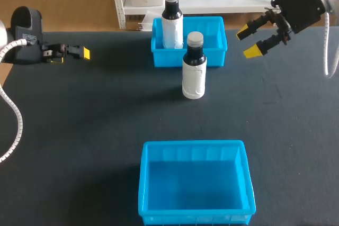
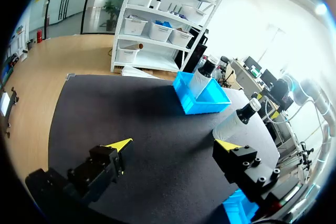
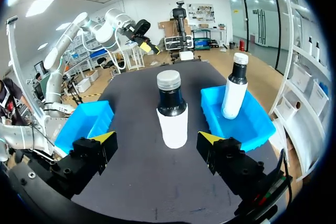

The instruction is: Pick up the bottle, and place it in the far bin if it is heavy, or in the near bin if it is light.

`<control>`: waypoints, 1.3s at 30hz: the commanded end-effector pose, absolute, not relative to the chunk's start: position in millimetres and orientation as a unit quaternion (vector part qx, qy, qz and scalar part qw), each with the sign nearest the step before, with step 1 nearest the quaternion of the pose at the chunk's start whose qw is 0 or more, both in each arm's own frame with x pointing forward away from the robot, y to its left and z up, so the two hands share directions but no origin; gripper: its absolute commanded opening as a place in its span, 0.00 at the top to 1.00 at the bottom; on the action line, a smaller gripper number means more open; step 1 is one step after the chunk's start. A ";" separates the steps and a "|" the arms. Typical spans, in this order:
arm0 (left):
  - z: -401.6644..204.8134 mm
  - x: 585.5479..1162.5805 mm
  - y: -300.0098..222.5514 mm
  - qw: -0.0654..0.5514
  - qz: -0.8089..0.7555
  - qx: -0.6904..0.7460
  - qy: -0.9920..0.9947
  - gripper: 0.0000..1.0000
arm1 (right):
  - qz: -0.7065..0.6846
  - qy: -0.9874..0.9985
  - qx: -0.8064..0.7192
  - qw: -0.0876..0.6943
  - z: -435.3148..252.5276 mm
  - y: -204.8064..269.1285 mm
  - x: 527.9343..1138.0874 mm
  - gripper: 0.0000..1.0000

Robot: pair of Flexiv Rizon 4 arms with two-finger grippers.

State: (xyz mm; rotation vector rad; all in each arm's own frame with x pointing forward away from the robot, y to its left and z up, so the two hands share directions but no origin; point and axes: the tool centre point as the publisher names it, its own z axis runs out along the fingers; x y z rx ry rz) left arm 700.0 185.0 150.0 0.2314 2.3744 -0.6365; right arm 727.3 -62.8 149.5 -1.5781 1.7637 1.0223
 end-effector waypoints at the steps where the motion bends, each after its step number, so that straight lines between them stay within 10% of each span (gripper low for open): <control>1: 150.0 699.9 185.0 0.330 -0.243 0.088 0.908 0.00 | 0.232 0.721 -0.512 0.407 144.7 -52.8 726.7 0.00; 39: 150.0 699.9 185.0 0.330 -0.243 0.088 0.908 0.00 | 0.340 0.645 -0.583 0.359 126.4 26.2 759.2 0.00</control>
